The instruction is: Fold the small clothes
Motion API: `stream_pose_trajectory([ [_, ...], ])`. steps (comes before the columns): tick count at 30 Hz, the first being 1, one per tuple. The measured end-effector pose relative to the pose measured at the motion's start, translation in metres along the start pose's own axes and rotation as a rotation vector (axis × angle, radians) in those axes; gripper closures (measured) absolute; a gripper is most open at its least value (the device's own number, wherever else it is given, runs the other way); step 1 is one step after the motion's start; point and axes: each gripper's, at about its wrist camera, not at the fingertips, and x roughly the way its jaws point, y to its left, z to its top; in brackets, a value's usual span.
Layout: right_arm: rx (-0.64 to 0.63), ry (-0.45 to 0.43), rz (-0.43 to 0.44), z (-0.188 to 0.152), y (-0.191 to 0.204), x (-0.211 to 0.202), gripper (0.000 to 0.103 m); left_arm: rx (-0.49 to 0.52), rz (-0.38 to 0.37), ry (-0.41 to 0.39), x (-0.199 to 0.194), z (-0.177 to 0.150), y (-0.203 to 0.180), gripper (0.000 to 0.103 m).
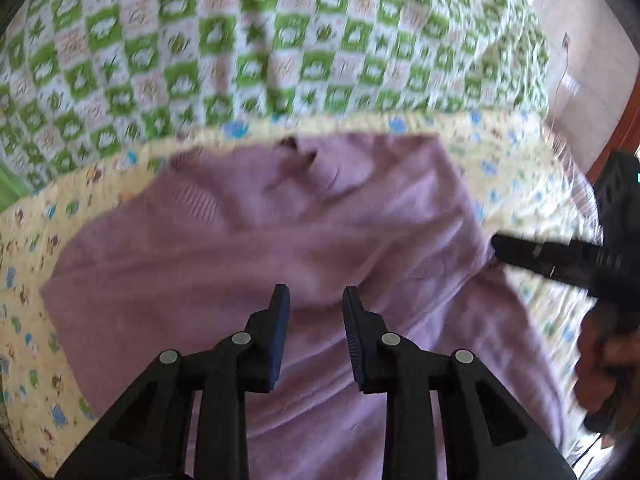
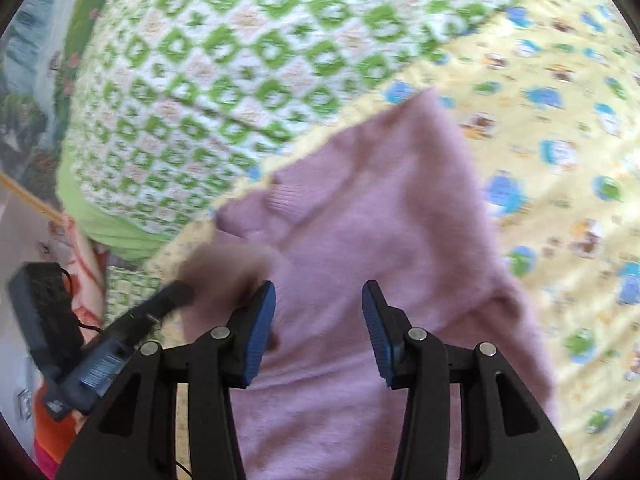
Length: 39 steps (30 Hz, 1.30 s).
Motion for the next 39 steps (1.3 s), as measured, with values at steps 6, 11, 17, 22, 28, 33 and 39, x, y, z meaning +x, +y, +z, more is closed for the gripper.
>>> stream_pose_trajectory([
  [6, 0.091, 0.049, 0.019, -0.016, -0.034, 0.013, 0.056, -0.046, 0.162, 0.054, -0.013, -0.071, 0.064, 0.055],
  [11, 0.116, 0.123, 0.081, -0.018, -0.025, 0.042, 0.056, -0.099, 0.264, 0.119, -0.003, -0.109, 0.108, 0.048],
  [17, 0.228, 0.137, 0.024, -0.005, -0.031, 0.081, 0.059, -0.213, 0.39, 0.16, 0.019, -0.122, 0.143, 0.043],
  [22, 0.011, 0.026, 0.161, 0.03, 0.041, 0.044, 0.096, -0.391, 0.45, 0.14, 0.008, -0.123, 0.167, 0.056],
  [28, -0.215, -0.188, 0.252, 0.046, 0.078, -0.047, 0.096, -0.425, 0.427, 0.126, 0.003, -0.13, 0.16, 0.056],
  [33, -0.003, -0.073, 0.031, 0.03, -0.028, -0.002, 0.096, -0.436, 0.422, 0.139, 0.006, -0.13, 0.153, 0.056],
  [39, 0.033, -0.049, 0.01, 0.013, -0.061, 0.01, 0.096, -0.51, 0.41, 0.134, 0.002, -0.137, 0.161, 0.054],
])
